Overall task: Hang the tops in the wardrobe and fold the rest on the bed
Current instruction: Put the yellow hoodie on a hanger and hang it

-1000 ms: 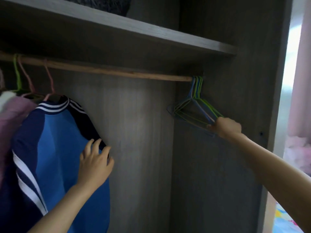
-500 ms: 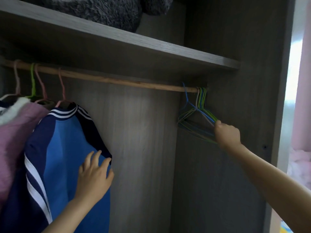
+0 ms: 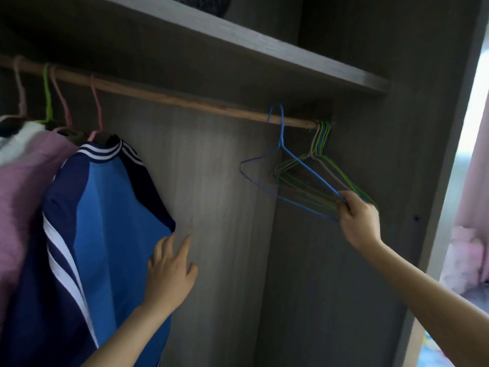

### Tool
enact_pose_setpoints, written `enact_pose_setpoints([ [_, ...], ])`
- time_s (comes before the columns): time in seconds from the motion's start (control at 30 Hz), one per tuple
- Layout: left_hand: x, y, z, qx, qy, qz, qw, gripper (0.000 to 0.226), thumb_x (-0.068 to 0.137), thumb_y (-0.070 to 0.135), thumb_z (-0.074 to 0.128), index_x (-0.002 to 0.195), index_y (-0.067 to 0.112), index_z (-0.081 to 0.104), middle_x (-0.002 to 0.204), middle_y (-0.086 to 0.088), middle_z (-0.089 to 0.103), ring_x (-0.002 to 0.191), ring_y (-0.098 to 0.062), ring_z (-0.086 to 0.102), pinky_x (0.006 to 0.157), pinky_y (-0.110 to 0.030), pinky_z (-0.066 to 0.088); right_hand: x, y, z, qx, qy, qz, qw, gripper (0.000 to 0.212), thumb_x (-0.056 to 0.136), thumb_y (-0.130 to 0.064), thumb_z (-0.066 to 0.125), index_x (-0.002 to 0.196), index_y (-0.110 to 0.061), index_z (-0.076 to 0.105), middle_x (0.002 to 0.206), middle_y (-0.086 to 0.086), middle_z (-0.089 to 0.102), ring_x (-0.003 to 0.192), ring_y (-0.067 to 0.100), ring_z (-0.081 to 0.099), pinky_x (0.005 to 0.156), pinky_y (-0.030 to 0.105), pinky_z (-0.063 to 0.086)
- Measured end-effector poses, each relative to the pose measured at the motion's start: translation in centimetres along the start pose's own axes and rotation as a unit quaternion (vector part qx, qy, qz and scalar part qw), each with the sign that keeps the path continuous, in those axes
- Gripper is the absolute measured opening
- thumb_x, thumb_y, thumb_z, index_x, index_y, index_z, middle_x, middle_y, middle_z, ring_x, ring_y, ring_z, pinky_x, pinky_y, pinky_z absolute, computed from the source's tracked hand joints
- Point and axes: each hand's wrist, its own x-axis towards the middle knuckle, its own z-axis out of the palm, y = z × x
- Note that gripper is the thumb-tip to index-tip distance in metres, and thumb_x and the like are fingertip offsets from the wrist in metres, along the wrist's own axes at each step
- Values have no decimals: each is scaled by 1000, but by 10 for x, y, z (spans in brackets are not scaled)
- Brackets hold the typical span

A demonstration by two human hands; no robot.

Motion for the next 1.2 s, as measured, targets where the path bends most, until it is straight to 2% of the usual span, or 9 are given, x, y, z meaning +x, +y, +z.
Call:
enact_pose_setpoints([
  [0.1, -7, 12, 6, -72, -44, -44, 995, 74, 93, 29, 51, 150, 20, 4, 155, -17, 11, 140, -33, 11, 109, -48, 21, -24, 1, -6, 47, -46, 30, 997, 18, 90, -13, 54, 92, -2, 67, 64, 12, 58, 66, 25, 51, 62, 30, 37],
  [0.17, -9, 15, 13, -103, -33, -63, 992, 82, 91, 28, 55, 150, 23, -1, 155, -15, 7, 139, -34, 10, 108, -48, 22, -40, 2, -8, 82, -95, 68, 990, 13, 87, -8, 59, 77, -4, 66, 56, 3, 49, 57, 15, 41, 53, 20, 31],
  [0.37, -75, -6, 60, -140, -152, -171, 963, 82, 87, 28, 62, 150, 15, 12, 151, -14, 27, 134, -36, 25, 103, -46, 31, -121, 10, -5, 174, -202, 190, 945, 27, 81, 7, 60, 65, -14, 67, 44, -14, 52, 47, -3, 45, 48, 8, 31],
  [0.57, -169, -24, 80, -204, -176, -246, 931, 74, 80, 12, 70, 144, 4, 32, 140, -25, 40, 129, -43, 35, 105, -48, 26, -203, 15, 3, 236, -241, 298, 893, 28, 67, -1, 64, 53, -24, 71, 33, -9, 41, 31, 3, 31, 36, 10, 21],
  [0.67, -207, -38, 76, -208, -167, -260, 928, 69, 73, 0, 74, 135, -4, 43, 131, -33, 46, 120, -50, 40, 101, -51, 27, -246, 28, -2, 255, -235, 366, 863, 48, 76, 15, 52, 47, -18, 71, 32, -8, 33, 30, 1, 22, 35, 11, 15],
  [0.93, -280, -52, 73, -183, -259, -190, 929, 56, 74, -4, 71, 128, 2, 55, 134, -36, 41, 121, -55, 37, 100, -55, 29, -373, 28, -51, 338, -173, 557, 739, 44, 71, 18, 36, 51, -3, 70, 37, -3, 27, 32, 2, 18, 39, 13, 14],
  [1.03, -304, -27, 72, -194, -305, -121, 924, 65, 68, -5, 75, 130, 2, 53, 135, -32, 44, 116, -58, 40, 94, -62, 35, -404, 27, -95, 347, -115, 584, 725, 35, 64, 10, 40, 53, -2, 70, 36, -2, 27, 32, 5, 20, 38, 15, 18],
  [1.13, -318, -2, 70, -194, -346, -79, 914, 64, 73, 1, 74, 132, 8, 52, 137, -26, 46, 120, -53, 39, 90, -64, 36, -430, 33, -138, 319, -74, 604, 726, 61, 73, 22, 19, 55, -3, 72, 34, -4, 27, 30, 6, 21, 37, 14, 24],
  [1.2, -324, 9, 71, -194, -365, -71, 908, 63, 75, 4, 72, 134, 11, 51, 137, -26, 44, 121, -52, 36, 90, -64, 36, -444, 36, -159, 323, -56, 607, 724, 53, 74, 18, 25, 58, -2, 72, 34, -6, 26, 29, 4, 19, 38, 14, 25],
])
